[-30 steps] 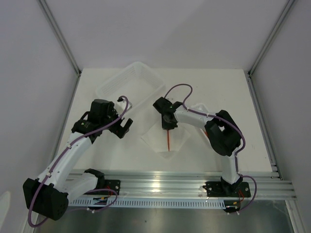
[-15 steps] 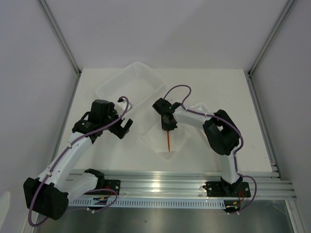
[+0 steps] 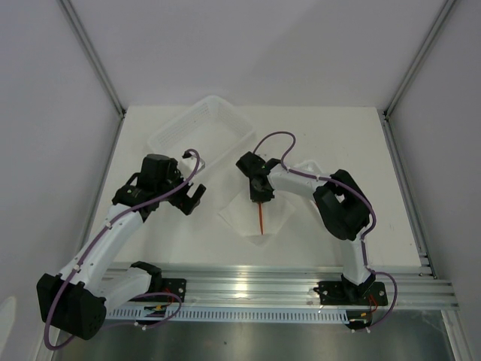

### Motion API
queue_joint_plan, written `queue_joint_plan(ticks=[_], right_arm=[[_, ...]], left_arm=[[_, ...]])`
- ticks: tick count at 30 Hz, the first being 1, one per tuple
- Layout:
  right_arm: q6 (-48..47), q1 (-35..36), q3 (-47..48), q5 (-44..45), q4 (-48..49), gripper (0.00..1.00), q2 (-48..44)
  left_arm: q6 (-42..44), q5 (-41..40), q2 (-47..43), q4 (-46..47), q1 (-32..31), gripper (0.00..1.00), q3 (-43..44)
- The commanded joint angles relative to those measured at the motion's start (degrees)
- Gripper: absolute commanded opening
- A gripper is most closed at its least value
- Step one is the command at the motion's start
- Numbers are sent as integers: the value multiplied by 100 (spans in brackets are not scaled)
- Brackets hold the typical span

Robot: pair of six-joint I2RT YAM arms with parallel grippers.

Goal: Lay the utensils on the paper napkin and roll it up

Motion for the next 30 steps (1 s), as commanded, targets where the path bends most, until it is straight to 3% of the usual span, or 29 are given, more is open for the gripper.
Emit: queue_joint_plan(ticks=[1,3,8,20,30], right_arm=[[15,-28,45,66,-78,24,113],[6,-28,45,74,-87,30,105],[-20,-28,54,83,-104,30,34],[-11,-2,72,189,-87,7,-80],[68,-11,142,215,-131,6,-36]], left_arm=[[-99,148,3,103,-30,99,10],[-91,157,4,103,-30,99,10],[-99,175,3,112,-30,99,10],[-82,183,4,112,-39,99,-17],[-82,192,-5,103,-30,99,-17]])
